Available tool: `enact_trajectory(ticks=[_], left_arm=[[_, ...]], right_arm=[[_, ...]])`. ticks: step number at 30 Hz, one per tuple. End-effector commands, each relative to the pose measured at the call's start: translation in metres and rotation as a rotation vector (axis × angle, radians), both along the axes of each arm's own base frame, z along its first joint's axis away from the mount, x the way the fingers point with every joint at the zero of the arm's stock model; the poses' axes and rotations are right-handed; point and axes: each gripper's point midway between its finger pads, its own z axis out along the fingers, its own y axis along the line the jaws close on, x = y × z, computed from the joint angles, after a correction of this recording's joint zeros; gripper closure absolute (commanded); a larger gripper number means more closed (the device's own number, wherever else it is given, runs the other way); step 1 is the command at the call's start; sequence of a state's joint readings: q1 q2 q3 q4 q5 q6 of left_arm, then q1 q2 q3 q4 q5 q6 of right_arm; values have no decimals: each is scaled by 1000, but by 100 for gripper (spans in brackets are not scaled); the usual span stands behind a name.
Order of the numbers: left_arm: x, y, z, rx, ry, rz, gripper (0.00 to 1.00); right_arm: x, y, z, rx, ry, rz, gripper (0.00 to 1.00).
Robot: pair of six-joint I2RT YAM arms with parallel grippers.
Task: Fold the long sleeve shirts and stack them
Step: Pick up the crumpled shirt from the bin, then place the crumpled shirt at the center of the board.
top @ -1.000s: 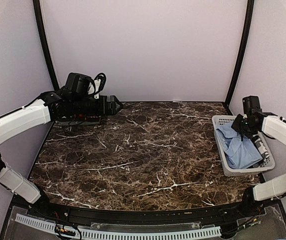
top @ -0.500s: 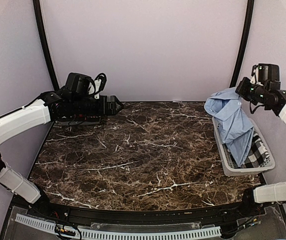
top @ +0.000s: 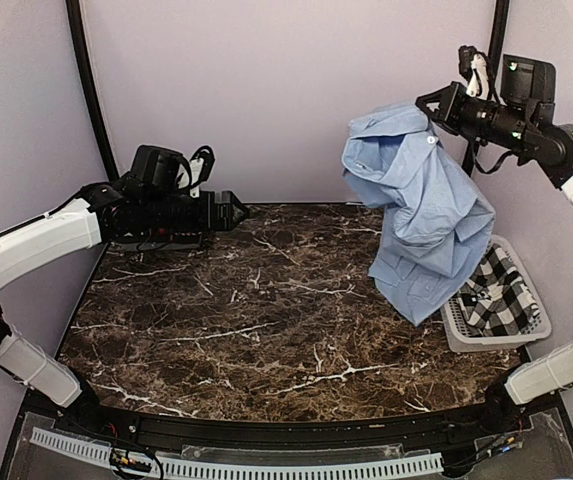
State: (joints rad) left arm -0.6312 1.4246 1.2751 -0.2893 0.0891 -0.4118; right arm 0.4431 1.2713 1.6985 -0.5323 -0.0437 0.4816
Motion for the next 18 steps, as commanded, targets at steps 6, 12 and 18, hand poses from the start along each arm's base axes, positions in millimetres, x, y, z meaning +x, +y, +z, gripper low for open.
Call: enact_trajectory(ticks=[6,12,18], left_arm=[[-1,15,40,-28,-110,46,1],[-5,28,61,-35,-177,87,1],[-8,41,76,-37,-237,127,1]], right_arm=[[-62,127,79,53,-165,342,100],[-84,163,107,115,-188,474,100],[-45,161,90,115,-133,434,100]])
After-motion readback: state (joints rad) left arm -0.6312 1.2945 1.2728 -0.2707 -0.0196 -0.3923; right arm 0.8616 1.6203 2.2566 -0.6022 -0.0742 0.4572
